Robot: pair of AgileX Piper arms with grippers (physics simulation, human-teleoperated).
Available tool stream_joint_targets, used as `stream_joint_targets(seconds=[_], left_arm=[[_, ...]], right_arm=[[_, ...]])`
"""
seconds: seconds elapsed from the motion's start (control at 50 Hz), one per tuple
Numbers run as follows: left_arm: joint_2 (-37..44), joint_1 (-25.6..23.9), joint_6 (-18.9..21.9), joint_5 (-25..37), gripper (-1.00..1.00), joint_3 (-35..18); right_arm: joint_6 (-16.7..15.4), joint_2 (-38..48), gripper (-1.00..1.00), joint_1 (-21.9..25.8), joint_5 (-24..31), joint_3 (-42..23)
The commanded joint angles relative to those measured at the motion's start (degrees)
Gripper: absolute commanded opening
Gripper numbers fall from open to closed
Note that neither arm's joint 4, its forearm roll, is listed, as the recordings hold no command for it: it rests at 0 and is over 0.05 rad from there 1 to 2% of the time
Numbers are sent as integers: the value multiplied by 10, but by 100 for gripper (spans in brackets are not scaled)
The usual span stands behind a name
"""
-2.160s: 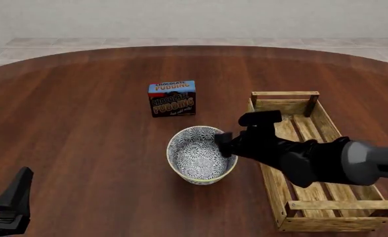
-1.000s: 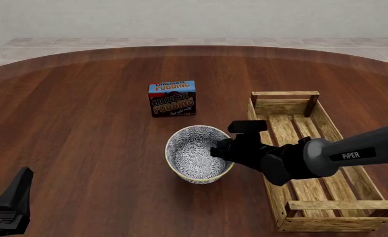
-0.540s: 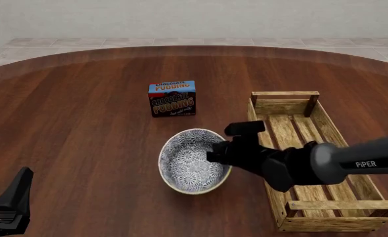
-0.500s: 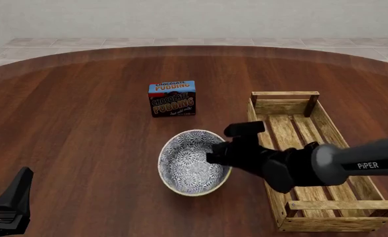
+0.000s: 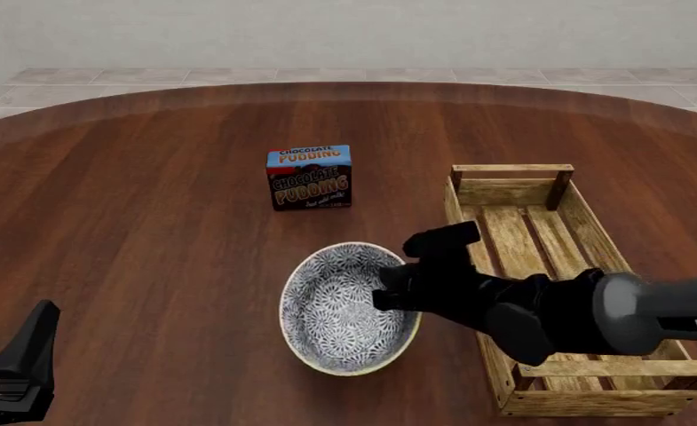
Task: Pick up the bowl on the left and put it in the tray.
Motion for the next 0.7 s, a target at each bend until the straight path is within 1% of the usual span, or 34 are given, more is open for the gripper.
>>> stream_joint_targets(seconds=[0.02, 0.44, 0.7], left_arm=[[0, 0, 0, 0, 100, 0], [0, 0, 0, 0, 100, 0], [0, 0, 0, 0, 100, 0]], right_arm=[[0, -25, -100, 3, 5, 8], [-4, -60, -100, 10, 18, 17], [-9, -97, -100, 15, 38, 22]])
